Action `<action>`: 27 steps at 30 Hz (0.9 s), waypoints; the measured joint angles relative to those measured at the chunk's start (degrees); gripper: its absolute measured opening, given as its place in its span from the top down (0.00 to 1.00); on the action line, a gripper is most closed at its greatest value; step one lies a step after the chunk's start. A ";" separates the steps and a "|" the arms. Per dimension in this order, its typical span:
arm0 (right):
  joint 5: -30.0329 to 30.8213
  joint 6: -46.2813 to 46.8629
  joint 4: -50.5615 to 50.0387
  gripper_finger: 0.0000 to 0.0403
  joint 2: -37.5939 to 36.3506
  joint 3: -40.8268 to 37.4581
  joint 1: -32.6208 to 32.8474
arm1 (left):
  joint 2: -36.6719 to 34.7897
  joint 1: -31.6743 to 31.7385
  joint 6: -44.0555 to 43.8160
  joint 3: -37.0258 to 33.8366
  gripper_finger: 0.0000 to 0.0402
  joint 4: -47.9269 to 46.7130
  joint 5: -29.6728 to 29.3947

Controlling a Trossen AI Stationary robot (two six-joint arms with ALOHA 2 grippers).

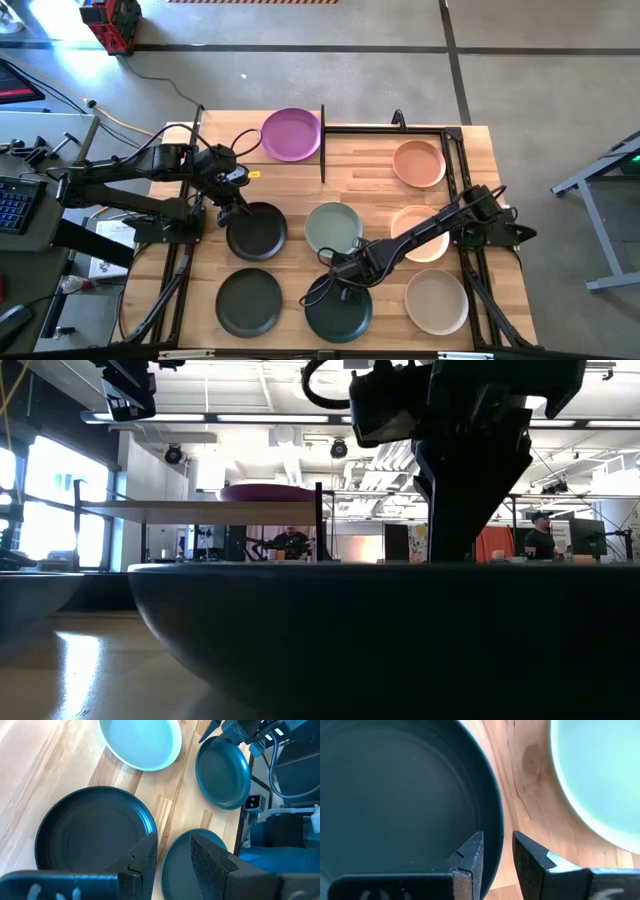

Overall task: Place and stack plates onto a shelf
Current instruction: Stack the bottom right black plate on top of the violet plate on the shelf

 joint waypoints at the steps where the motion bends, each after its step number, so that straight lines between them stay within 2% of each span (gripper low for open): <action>1: 0.02 -0.19 -0.18 0.79 0.00 0.00 0.00 | 0.00 0.01 0.00 0.00 0.74 0.02 0.00; 8: -3.12 -1.74 -0.13 0.79 2.23 0.03 -0.37 | 0.00 0.01 0.00 0.00 0.74 0.02 0.00; 16: -3.14 -1.83 0.38 0.80 2.29 0.03 -1.10 | 0.00 0.01 0.02 0.00 0.74 0.00 0.02; 19: -3.34 -1.64 0.40 0.86 2.29 0.04 -1.56 | 0.00 0.01 0.03 0.00 0.74 0.00 0.02; 22: -5.53 -1.74 0.49 0.97 2.27 0.04 -2.19 | 0.00 0.01 0.07 -0.01 0.74 0.00 0.02; 27: -7.09 -1.78 0.53 0.98 2.21 0.07 -2.27 | 0.00 0.01 0.07 0.00 0.74 0.00 0.02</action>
